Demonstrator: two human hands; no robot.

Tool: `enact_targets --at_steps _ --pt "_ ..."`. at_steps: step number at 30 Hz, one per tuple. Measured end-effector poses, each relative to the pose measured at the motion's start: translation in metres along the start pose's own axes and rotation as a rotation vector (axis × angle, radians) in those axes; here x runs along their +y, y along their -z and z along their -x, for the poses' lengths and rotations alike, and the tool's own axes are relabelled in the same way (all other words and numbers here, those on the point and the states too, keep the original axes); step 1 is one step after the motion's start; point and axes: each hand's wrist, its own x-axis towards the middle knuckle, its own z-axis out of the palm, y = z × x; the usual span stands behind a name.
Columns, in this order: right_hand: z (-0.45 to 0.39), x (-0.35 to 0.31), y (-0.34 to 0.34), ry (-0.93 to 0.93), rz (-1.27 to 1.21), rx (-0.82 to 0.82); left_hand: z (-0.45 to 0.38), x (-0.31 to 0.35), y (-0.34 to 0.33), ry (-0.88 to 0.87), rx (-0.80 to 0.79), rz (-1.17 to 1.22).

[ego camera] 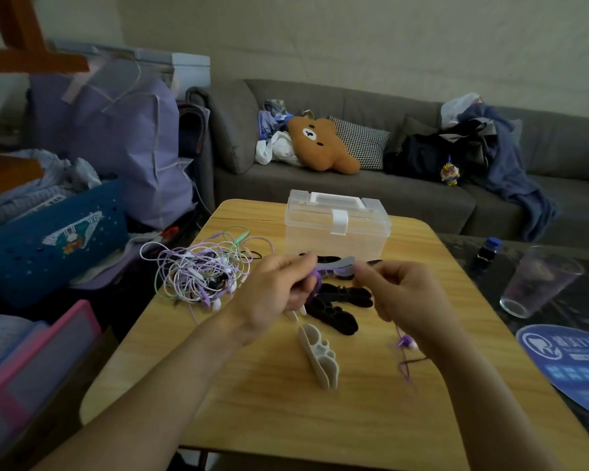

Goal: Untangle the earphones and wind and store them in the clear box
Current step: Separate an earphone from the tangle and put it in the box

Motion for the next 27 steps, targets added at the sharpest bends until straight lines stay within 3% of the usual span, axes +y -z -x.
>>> enact_targets --at_steps 3,6,8,12,18,22,24,27 --pt "0.001 0.002 -0.007 -0.085 0.080 -0.202 -0.001 0.009 0.000 0.075 0.016 0.522" --pt "0.004 -0.005 -0.014 -0.036 0.024 -0.349 -0.002 0.010 0.003 0.057 0.002 0.683" --pt "0.007 -0.009 -0.019 0.004 0.031 -0.407 -0.005 0.006 0.002 0.028 0.021 0.590" --pt "0.010 -0.013 -0.023 0.021 0.029 -0.499 -0.007 -0.008 -0.001 -0.074 0.068 0.015" --pt "0.014 -0.018 -0.003 -0.035 0.068 -0.554 0.007 -0.008 -0.011 -0.068 -0.137 -0.356" --pt "0.018 -0.022 0.017 -0.136 0.093 -0.459 0.012 -0.008 -0.009 -0.035 -0.237 -0.649" --pt "0.016 -0.020 0.023 -0.143 0.107 -0.378 0.012 -0.006 -0.008 -0.011 -0.248 -0.594" --pt "0.012 -0.015 0.022 -0.150 0.116 -0.338 0.009 0.001 -0.006 0.102 -0.270 -0.196"
